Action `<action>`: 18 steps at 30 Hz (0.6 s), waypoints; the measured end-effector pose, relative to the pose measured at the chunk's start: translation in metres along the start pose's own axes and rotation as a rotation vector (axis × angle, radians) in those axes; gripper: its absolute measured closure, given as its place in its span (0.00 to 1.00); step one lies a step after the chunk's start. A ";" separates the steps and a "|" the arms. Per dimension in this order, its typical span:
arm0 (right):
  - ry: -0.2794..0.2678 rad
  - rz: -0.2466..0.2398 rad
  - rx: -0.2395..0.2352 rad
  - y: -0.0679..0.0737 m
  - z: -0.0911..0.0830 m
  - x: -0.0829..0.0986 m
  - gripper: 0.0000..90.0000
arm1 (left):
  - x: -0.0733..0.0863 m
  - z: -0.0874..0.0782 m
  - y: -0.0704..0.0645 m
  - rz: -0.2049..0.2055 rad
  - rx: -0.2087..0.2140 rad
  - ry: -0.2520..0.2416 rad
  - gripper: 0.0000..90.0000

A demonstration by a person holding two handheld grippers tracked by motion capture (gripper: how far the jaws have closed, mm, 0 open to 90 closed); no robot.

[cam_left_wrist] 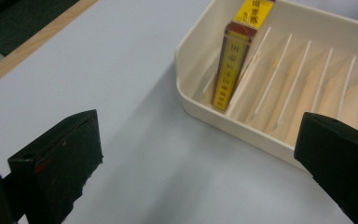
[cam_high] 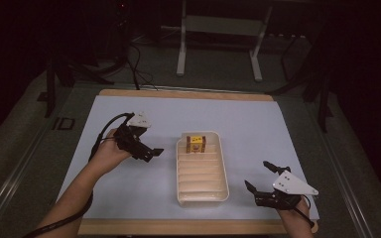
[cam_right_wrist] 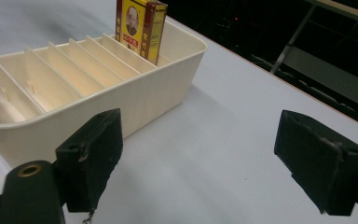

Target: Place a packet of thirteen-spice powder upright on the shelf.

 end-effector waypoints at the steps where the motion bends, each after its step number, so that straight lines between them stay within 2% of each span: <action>1: 0.001 0.002 0.000 0.000 0.000 0.000 0.17 | 0.003 -0.001 -0.002 -0.002 0.001 -0.002 0.01; 3: 0.000 0.000 0.000 0.000 0.000 0.000 0.17 | 0.010 -0.002 -0.005 -0.003 -0.013 -0.011 0.01; 10: 0.000 -0.002 -0.001 0.001 0.000 -0.001 0.17 | 0.033 -0.007 -0.011 -0.048 -0.012 -0.044 0.01; 11: -0.001 -0.003 0.000 0.001 0.000 -0.001 0.17 | 0.037 -0.007 -0.012 -0.058 -0.027 -0.044 0.01; 18: 0.003 -0.001 0.001 0.001 0.000 0.000 0.17 | 0.050 -0.009 -0.021 -0.084 -0.030 -0.068 0.01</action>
Point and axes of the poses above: each handheld gripper's, and its own axes: z roughly forward along the jaws, x roughly out of its underside, y roughly to its left, the point moved 2 cm from there along z, roughly forward along the jaws, and after that the axes turned 3 degrees about -z, right-handed, at the moved point
